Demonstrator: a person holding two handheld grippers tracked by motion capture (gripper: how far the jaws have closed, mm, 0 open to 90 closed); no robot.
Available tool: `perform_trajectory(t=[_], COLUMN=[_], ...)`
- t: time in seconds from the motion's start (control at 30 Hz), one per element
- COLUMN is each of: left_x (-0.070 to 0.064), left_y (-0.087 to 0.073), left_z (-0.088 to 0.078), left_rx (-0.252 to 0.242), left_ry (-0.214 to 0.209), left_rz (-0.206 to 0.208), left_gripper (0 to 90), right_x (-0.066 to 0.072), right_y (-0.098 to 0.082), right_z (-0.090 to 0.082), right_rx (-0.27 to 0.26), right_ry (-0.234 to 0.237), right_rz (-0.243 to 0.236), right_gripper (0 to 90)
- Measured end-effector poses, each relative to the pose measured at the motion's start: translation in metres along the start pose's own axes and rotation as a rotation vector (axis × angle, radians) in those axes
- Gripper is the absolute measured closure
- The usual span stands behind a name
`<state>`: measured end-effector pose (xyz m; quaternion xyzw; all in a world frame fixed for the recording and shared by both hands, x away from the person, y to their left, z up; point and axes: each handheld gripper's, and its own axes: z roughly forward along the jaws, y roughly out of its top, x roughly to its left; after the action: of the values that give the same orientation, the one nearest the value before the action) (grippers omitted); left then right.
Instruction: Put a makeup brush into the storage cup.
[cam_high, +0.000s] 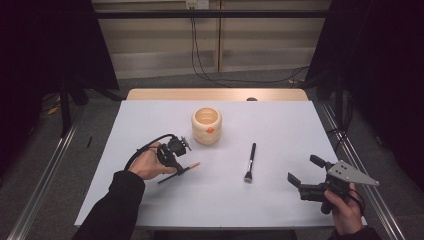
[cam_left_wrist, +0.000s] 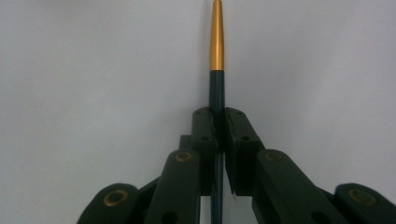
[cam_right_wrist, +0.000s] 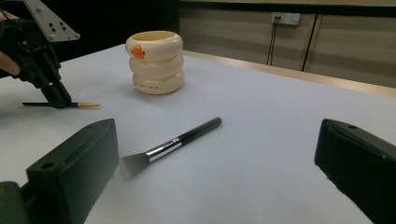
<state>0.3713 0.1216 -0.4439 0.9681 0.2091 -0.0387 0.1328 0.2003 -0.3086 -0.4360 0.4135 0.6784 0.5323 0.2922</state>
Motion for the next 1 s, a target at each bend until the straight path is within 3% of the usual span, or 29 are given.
perform_trajectory(t=[0.03,0.23,0.27,0.43,0.7,1.0], left_x=[-0.001,0.002,0.001,0.003,0.000,0.001], left_y=[-0.002,-0.006,-0.007,-0.009,-0.012,-0.016], left_z=[0.001,-0.003,-0.003,-0.009,-0.016,-0.024], left_rx=[-0.021,-0.019,-0.042,-0.069,-0.130,-0.184], left_ry=[0.004,-0.006,0.002,-0.009,0.013,0.006], left_rz=[-0.019,-0.019,-0.038,-0.037,-0.036,-0.065], left_gripper=[83.6,83.6,83.5,83.5,83.6,83.6], right_x=[0.000,0.000,0.000,0.000,0.000,0.000], right_y=[0.000,0.000,0.000,0.000,0.000,0.000], right_z=[0.000,0.000,0.000,0.000,0.000,0.000], right_rx=[0.001,0.004,0.002,0.004,0.004,0.005], right_ry=[0.006,0.008,0.006,0.008,0.007,0.010], right_rz=[-0.002,0.001,0.001,0.001,0.008,0.007], right_gripper=[0.0,0.0,0.0,0.0,0.0,0.0])
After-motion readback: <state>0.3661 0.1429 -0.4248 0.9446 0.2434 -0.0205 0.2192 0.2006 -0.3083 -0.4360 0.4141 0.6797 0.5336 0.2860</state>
